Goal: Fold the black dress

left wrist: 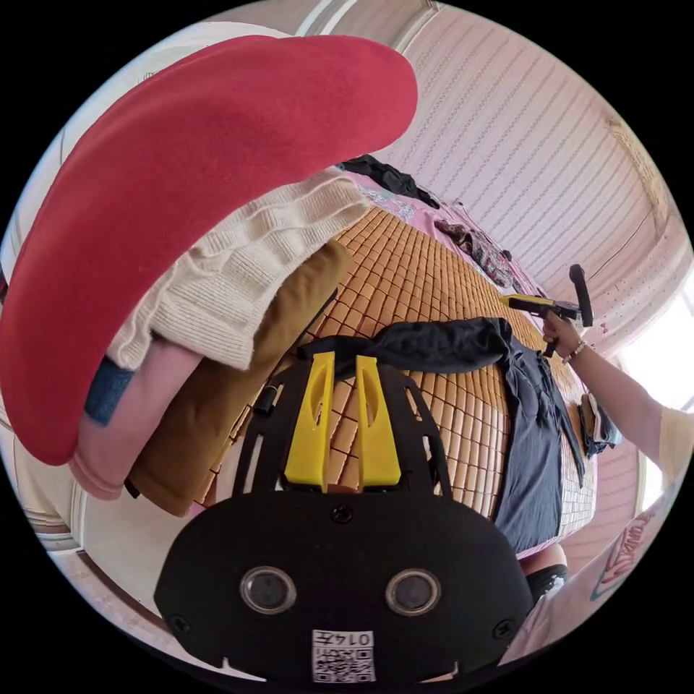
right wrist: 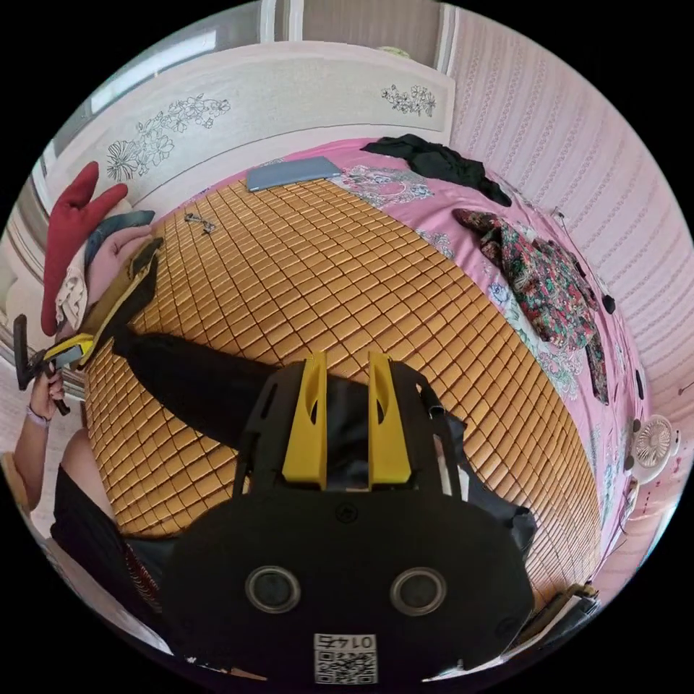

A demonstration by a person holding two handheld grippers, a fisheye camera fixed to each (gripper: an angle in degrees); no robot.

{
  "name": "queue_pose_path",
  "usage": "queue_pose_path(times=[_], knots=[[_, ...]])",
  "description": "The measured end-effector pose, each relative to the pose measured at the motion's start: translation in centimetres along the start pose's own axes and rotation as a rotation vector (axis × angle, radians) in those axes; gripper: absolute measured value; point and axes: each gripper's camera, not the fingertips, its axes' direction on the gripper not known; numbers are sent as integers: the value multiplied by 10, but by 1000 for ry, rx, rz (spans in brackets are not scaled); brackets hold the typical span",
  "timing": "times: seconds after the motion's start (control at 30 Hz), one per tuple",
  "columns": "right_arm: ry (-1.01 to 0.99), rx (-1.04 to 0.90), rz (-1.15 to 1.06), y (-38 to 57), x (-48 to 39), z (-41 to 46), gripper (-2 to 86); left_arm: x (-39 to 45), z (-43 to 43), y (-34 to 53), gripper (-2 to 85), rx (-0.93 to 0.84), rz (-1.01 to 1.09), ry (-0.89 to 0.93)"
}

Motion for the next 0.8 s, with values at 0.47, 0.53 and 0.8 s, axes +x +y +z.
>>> queue_pose_path(times=[0.47, 0.53, 0.8], knots=[[-277, -38, -128, 115, -90, 6, 81, 46, 58, -33, -3, -218, 342, -316], [-293, -54, -125, 126, -90, 4, 81, 44, 50, -37, -7, -260, 334, -269], [-347, -45, -92, 140, -86, -1, 80, -21, -57, -39, 5, -23, 40, -43]])
